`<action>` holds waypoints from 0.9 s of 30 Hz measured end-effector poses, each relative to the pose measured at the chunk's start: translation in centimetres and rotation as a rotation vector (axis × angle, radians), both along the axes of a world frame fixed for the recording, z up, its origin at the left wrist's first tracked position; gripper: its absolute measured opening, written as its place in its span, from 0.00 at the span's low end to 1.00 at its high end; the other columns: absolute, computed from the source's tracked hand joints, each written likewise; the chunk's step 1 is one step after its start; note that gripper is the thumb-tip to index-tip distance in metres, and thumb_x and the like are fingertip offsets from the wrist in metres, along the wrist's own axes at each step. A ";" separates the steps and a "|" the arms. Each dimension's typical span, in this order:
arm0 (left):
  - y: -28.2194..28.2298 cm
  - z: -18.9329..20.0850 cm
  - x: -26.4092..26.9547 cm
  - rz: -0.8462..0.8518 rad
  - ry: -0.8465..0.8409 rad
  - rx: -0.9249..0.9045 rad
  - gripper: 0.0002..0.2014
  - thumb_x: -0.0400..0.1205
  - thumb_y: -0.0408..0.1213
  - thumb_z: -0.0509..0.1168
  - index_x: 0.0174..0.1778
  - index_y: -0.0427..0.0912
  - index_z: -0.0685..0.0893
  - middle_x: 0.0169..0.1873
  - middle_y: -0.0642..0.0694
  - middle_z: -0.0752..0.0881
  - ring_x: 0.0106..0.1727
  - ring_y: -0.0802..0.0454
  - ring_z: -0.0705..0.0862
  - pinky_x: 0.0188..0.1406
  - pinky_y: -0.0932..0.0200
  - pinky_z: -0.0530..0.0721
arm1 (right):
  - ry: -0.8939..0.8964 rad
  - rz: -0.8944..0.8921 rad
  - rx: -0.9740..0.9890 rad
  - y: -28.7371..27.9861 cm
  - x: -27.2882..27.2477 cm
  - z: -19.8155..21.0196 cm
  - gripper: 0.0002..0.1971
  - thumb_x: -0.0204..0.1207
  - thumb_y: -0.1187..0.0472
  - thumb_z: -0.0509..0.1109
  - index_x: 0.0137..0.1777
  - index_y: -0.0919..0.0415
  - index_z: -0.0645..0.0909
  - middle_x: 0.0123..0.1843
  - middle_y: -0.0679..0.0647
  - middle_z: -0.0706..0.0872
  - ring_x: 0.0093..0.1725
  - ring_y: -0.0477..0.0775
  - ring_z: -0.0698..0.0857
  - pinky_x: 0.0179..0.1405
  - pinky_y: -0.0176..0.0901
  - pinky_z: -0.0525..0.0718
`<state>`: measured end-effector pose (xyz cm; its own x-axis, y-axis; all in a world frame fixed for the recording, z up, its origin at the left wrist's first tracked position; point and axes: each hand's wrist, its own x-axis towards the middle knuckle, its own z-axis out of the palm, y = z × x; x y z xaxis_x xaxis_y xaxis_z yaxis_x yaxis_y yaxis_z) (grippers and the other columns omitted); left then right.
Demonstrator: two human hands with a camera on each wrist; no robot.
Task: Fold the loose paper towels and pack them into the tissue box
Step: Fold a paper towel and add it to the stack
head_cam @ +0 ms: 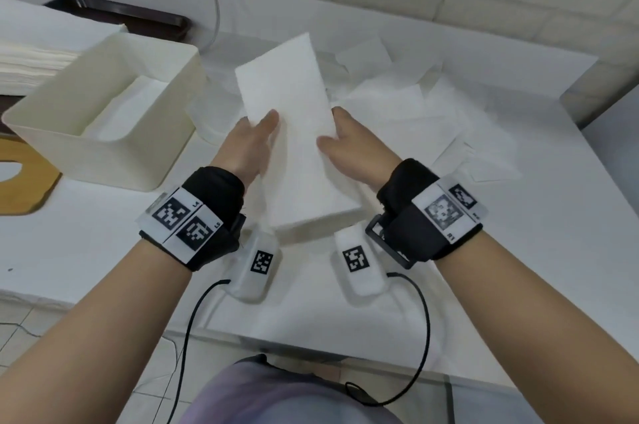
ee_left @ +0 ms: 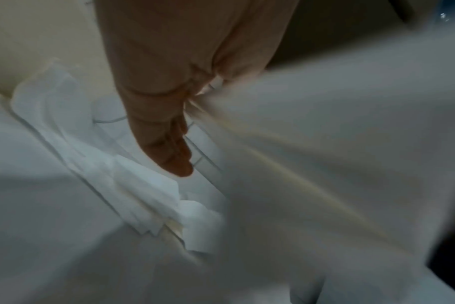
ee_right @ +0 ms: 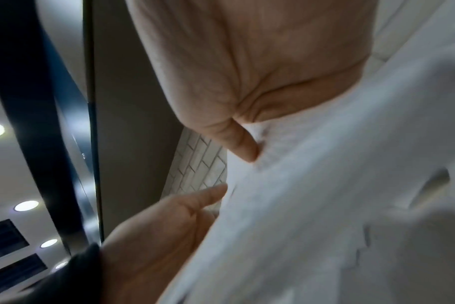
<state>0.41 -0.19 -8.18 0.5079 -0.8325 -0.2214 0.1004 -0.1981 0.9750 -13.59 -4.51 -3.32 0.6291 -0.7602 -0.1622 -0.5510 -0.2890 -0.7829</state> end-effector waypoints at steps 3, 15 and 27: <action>0.0 0.6 -0.6 0.080 -0.126 -0.075 0.14 0.84 0.38 0.57 0.63 0.39 0.66 0.46 0.53 0.79 0.50 0.53 0.81 0.54 0.60 0.81 | -0.168 -0.073 0.085 0.7 1.0 -1.2 0.10 0.84 0.63 0.50 0.64 0.61 0.60 0.45 0.55 0.76 0.42 0.53 0.76 0.40 0.43 0.71; 1.3 0.2 -0.4 0.152 -0.258 -0.206 0.20 0.79 0.18 0.50 0.64 0.37 0.60 0.57 0.45 0.71 0.59 0.53 0.74 0.49 0.71 0.76 | -0.455 -0.089 0.116 1.9 3.4 -4.2 0.12 0.83 0.70 0.51 0.62 0.59 0.55 0.46 0.39 0.71 0.47 0.42 0.76 0.39 0.17 0.74; 0.8 -0.6 -0.4 0.127 -0.257 -0.171 0.14 0.80 0.20 0.50 0.56 0.42 0.63 0.57 0.44 0.73 0.57 0.53 0.73 0.46 0.73 0.72 | -0.446 -0.070 -0.757 0.4 2.9 0.4 0.20 0.79 0.72 0.57 0.69 0.63 0.76 0.55 0.59 0.74 0.43 0.37 0.69 0.46 0.22 0.72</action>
<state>0.06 0.60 -8.77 0.6310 -0.7730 0.0648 -0.1396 -0.0310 0.9897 -10.64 -4.15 -2.89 0.4614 -0.6036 0.6502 -0.2756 -0.7941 -0.5417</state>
